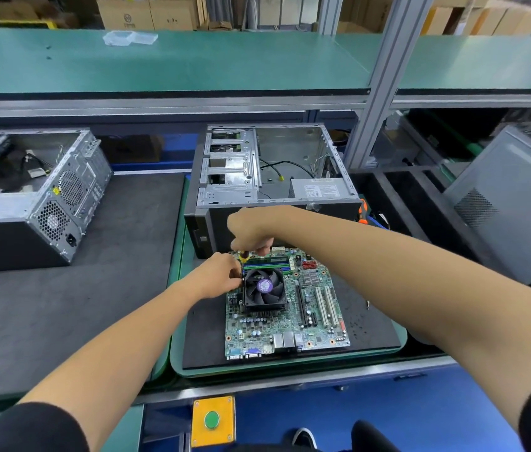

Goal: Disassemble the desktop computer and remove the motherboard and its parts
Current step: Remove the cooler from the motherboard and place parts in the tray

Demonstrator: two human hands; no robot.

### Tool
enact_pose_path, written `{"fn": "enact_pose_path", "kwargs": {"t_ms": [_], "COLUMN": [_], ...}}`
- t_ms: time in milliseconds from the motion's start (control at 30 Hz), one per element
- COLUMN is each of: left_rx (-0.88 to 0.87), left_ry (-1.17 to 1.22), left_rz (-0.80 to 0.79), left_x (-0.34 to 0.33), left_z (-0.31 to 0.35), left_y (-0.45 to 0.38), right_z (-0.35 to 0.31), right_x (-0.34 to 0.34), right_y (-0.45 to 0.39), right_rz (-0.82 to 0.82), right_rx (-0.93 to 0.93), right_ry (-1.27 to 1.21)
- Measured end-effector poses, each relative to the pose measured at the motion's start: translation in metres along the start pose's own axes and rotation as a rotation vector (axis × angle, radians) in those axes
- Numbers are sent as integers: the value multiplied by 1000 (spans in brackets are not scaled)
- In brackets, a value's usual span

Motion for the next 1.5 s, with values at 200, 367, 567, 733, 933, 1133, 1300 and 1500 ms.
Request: {"fn": "enact_pose_path", "kwargs": {"t_ms": [200,367,567,733,933,1133,1300,1500], "left_rx": [-39,-21,-19,12,-50,-40,-1,10], "left_ry": [-14,-38,-73,-84,-187,-132,52,32], "left_rz": [34,16,24,1,-94,-79,30,-17], "left_x": [1,-1,-2,1,2,-1,-2,2], "left_z": [3,0,-1,0,5,-1,-5,1], "left_y": [1,2,-1,-6,-9,-8,-2,-5], "right_z": [-32,-24,-10,-1,-11,-23,-20,-2], "right_x": [2,3,2,2,-1,2,2,2], "right_y": [5,3,5,4,6,3,3,1], "right_rz": [154,180,143,35,-101,163,92,98], "right_rx": [359,398,170,-155,80,402,356,20], "right_ry": [354,312,-118,-215,168,335,-1,-104]}}
Point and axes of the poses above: each hand's wrist, its own y-axis away from the middle knuckle, its own x-axis out of the back of the hand, z = x × y, the point moved 5 cm from there along -y, towards the middle knuckle, and after that the axes turned 7 degrees about z, right-handed, at the moved point
